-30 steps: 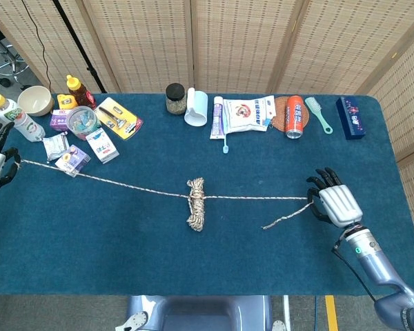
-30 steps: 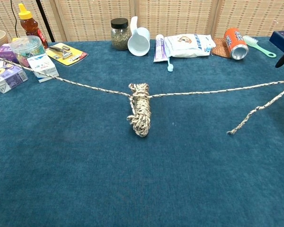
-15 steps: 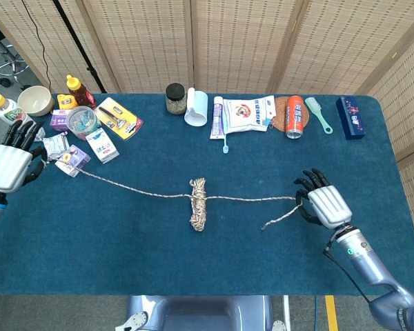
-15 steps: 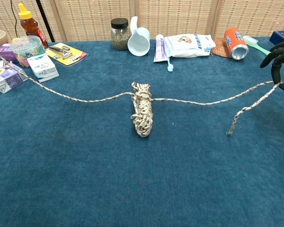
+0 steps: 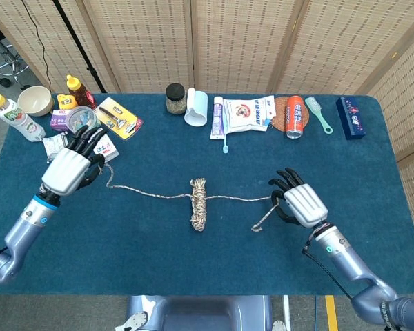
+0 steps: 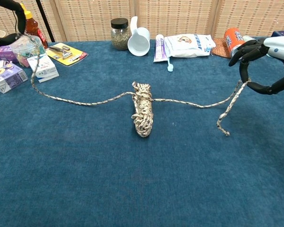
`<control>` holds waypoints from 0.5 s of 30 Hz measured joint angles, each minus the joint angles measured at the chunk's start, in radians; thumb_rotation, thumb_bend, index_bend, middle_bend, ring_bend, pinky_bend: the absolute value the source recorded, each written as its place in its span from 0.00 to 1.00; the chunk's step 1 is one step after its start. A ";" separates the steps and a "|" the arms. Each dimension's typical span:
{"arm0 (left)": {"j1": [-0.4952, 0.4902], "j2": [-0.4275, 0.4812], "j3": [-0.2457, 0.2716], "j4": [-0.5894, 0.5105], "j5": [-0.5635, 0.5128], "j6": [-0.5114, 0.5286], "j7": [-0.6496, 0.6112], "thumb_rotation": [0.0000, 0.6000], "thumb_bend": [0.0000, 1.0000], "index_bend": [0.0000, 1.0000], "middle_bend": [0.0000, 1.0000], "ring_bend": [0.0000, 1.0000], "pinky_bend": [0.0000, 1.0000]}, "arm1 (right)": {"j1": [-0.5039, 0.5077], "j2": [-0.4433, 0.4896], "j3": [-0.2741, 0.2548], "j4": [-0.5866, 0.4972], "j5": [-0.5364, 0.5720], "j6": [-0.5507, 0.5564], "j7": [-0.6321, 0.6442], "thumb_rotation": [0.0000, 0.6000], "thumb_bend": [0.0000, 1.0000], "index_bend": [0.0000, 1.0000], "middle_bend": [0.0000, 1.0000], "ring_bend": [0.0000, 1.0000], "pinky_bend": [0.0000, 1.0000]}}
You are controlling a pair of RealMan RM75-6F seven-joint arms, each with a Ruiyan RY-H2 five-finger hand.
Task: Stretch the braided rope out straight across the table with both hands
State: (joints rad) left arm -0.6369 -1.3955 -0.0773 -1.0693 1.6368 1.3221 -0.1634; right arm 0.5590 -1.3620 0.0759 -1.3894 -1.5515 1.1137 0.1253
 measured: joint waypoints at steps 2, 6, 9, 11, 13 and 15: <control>-0.013 -0.013 -0.001 -0.024 0.004 -0.014 0.023 1.00 0.50 0.62 0.05 0.00 0.00 | 0.009 -0.008 0.003 -0.006 0.001 -0.009 -0.006 1.00 0.54 0.64 0.24 0.09 0.00; -0.030 -0.031 -0.002 -0.061 0.007 -0.036 0.056 1.00 0.50 0.62 0.05 0.00 0.00 | 0.022 -0.022 0.007 -0.013 0.005 -0.023 -0.016 1.00 0.54 0.63 0.23 0.09 0.00; -0.041 -0.043 -0.003 -0.081 0.006 -0.052 0.082 1.00 0.49 0.56 0.04 0.00 0.00 | 0.033 -0.032 0.010 -0.015 0.008 -0.035 -0.020 1.00 0.54 0.59 0.20 0.07 0.00; -0.048 -0.047 -0.004 -0.105 -0.003 -0.077 0.106 1.00 0.42 0.41 0.01 0.00 0.00 | 0.043 -0.036 0.011 -0.017 0.011 -0.052 -0.024 1.00 0.52 0.51 0.15 0.04 0.00; -0.052 -0.047 -0.004 -0.124 -0.011 -0.093 0.124 1.00 0.35 0.26 0.00 0.00 0.00 | 0.050 -0.038 0.011 -0.019 0.015 -0.068 -0.030 1.00 0.46 0.38 0.09 0.01 0.00; -0.055 -0.042 -0.005 -0.155 -0.025 -0.117 0.150 1.00 0.31 0.13 0.00 0.00 0.00 | 0.057 -0.039 0.012 -0.022 0.023 -0.080 -0.043 1.00 0.37 0.23 0.03 0.00 0.00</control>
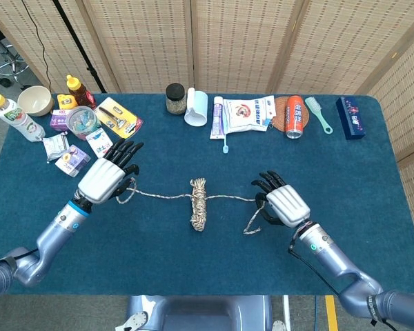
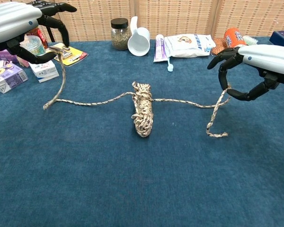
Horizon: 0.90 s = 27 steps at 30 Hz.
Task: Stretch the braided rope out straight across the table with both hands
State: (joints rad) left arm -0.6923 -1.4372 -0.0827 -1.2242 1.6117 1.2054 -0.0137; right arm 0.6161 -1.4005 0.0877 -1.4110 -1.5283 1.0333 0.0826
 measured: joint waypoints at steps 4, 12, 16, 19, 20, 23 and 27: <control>-0.005 0.017 -0.001 -0.061 -0.029 -0.041 0.030 1.00 0.23 0.00 0.00 0.00 0.00 | 0.005 -0.005 0.004 0.002 0.007 0.000 -0.025 1.00 0.29 0.09 0.00 0.00 0.00; 0.008 0.086 -0.005 -0.150 -0.089 -0.081 0.076 1.00 0.19 0.00 0.00 0.00 0.00 | -0.010 0.016 -0.003 0.001 0.011 0.025 -0.042 1.00 0.28 0.02 0.00 0.00 0.00; 0.029 0.121 -0.002 -0.162 -0.106 -0.077 0.077 1.00 0.19 0.00 0.00 0.00 0.00 | -0.022 0.046 -0.010 -0.007 0.012 0.033 -0.042 1.00 0.28 0.00 0.00 0.00 0.00; 0.055 0.157 0.003 -0.168 -0.126 -0.071 0.073 1.00 0.16 0.00 0.00 0.00 0.00 | -0.035 0.079 -0.019 -0.016 0.016 0.036 -0.029 0.94 0.24 0.00 0.00 0.00 0.00; 0.065 0.168 0.004 -0.169 -0.136 -0.069 0.069 1.00 0.15 0.00 0.00 0.00 0.00 | -0.041 0.091 -0.022 -0.018 0.018 0.038 -0.024 0.89 0.23 0.00 0.00 0.00 0.00; 0.083 0.192 0.002 -0.172 -0.163 -0.065 0.056 1.00 0.12 0.00 0.00 0.00 0.00 | -0.056 0.111 -0.027 -0.019 0.024 0.049 -0.016 0.82 0.19 0.00 0.00 0.00 0.00; 0.118 0.228 -0.001 -0.177 -0.184 -0.042 0.042 1.00 0.12 0.00 0.00 0.00 0.00 | -0.077 0.130 -0.028 -0.016 0.034 0.071 -0.005 0.85 0.18 0.00 0.00 0.00 0.00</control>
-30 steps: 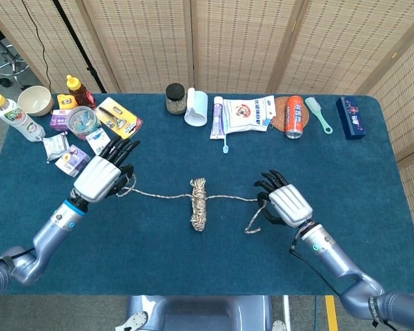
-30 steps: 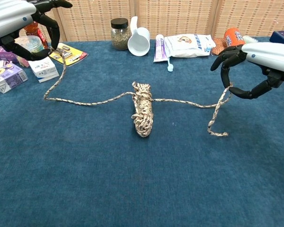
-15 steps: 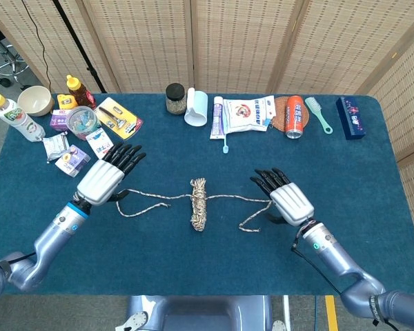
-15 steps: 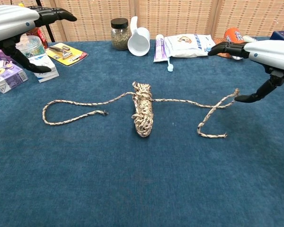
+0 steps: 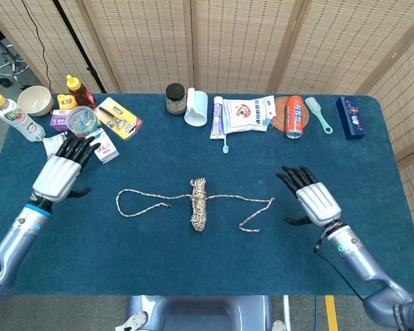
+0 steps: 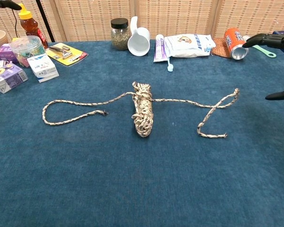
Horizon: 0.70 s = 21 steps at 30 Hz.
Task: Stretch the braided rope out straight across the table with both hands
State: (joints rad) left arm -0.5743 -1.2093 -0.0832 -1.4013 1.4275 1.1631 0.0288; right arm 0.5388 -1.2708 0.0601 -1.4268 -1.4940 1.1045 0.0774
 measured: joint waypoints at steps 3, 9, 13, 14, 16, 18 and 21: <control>0.034 0.027 0.001 -0.008 -0.023 0.024 0.010 1.00 0.12 0.00 0.00 0.00 0.00 | -0.021 0.015 0.004 -0.001 0.020 0.020 0.008 0.99 0.18 0.00 0.00 0.00 0.00; 0.103 0.085 0.005 -0.069 -0.075 0.063 0.025 1.00 0.13 0.01 0.00 0.00 0.00 | -0.063 0.038 0.015 -0.010 0.069 0.052 0.002 1.00 0.18 0.10 0.00 0.00 0.00; 0.167 0.122 0.015 -0.102 -0.084 0.128 0.015 1.00 0.14 0.06 0.00 0.00 0.00 | -0.101 0.054 0.016 -0.018 0.099 0.080 -0.007 1.00 0.18 0.15 0.01 0.00 0.00; 0.190 0.137 0.021 -0.115 -0.085 0.148 0.013 1.00 0.14 0.06 0.00 0.00 0.00 | -0.112 0.058 0.016 -0.020 0.105 0.086 -0.008 1.00 0.18 0.16 0.02 0.00 0.00; 0.226 0.158 0.032 -0.133 -0.084 0.178 0.009 1.00 0.14 0.05 0.00 0.00 0.00 | -0.129 0.063 0.015 -0.020 0.112 0.100 -0.010 1.00 0.18 0.19 0.03 0.00 0.00; 0.265 0.175 0.044 -0.145 -0.080 0.216 0.005 1.00 0.14 0.05 0.00 0.00 0.00 | -0.151 0.067 0.013 -0.019 0.122 0.121 -0.015 1.00 0.18 0.20 0.03 0.00 0.00; 0.325 0.186 0.064 -0.152 -0.071 0.279 -0.012 1.00 0.14 0.05 0.00 0.00 0.00 | -0.188 0.075 0.009 -0.025 0.132 0.158 -0.022 1.00 0.18 0.21 0.04 0.00 0.00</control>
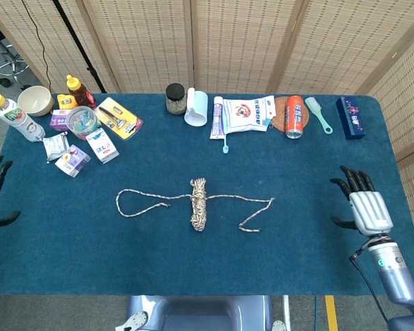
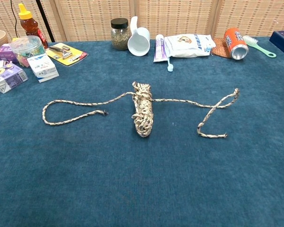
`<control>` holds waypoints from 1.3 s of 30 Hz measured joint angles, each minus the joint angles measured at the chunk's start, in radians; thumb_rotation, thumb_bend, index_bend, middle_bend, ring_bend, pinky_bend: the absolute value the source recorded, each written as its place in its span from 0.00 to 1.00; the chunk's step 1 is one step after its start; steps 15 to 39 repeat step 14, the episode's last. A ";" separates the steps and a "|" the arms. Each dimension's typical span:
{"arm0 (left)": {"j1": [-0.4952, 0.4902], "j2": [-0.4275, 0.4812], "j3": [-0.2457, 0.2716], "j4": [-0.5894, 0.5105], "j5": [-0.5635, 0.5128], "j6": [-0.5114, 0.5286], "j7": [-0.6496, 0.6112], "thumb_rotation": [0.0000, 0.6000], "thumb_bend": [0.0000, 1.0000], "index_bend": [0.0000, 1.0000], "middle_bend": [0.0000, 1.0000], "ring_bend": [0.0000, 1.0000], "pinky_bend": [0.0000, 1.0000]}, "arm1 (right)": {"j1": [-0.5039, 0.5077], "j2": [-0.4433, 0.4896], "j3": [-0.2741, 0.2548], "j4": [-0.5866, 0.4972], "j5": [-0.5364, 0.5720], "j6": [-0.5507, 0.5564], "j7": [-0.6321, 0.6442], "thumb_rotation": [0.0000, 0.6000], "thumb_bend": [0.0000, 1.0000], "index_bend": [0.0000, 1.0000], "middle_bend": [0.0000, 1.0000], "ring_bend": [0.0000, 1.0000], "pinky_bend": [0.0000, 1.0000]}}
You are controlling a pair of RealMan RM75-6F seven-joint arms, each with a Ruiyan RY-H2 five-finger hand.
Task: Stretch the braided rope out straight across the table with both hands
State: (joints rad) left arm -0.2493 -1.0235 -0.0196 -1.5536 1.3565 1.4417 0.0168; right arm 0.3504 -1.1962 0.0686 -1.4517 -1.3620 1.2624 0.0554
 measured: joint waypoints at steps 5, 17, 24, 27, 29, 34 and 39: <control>0.102 0.001 0.037 0.006 0.015 0.079 -0.036 1.00 0.14 0.06 0.00 0.00 0.00 | -0.061 0.018 -0.012 -0.038 0.007 0.063 -0.031 1.00 0.18 0.21 0.04 0.00 0.00; 0.173 -0.003 0.052 0.029 0.030 0.106 -0.087 1.00 0.14 0.07 0.00 0.00 0.00 | -0.133 0.047 -0.021 -0.106 0.014 0.126 -0.084 1.00 0.18 0.21 0.04 0.00 0.00; 0.173 -0.003 0.052 0.029 0.030 0.106 -0.087 1.00 0.14 0.07 0.00 0.00 0.00 | -0.133 0.047 -0.021 -0.106 0.014 0.126 -0.084 1.00 0.18 0.21 0.04 0.00 0.00; 0.173 -0.003 0.052 0.029 0.030 0.106 -0.087 1.00 0.14 0.07 0.00 0.00 0.00 | -0.133 0.047 -0.021 -0.106 0.014 0.126 -0.084 1.00 0.18 0.21 0.04 0.00 0.00; 0.173 -0.003 0.052 0.029 0.030 0.106 -0.087 1.00 0.14 0.07 0.00 0.00 0.00 | -0.133 0.047 -0.021 -0.106 0.014 0.126 -0.084 1.00 0.18 0.21 0.04 0.00 0.00; 0.173 -0.003 0.052 0.029 0.030 0.106 -0.087 1.00 0.14 0.07 0.00 0.00 0.00 | -0.133 0.047 -0.021 -0.106 0.014 0.126 -0.084 1.00 0.18 0.21 0.04 0.00 0.00; 0.173 -0.003 0.052 0.029 0.030 0.106 -0.087 1.00 0.14 0.07 0.00 0.00 0.00 | -0.133 0.047 -0.021 -0.106 0.014 0.126 -0.084 1.00 0.18 0.21 0.04 0.00 0.00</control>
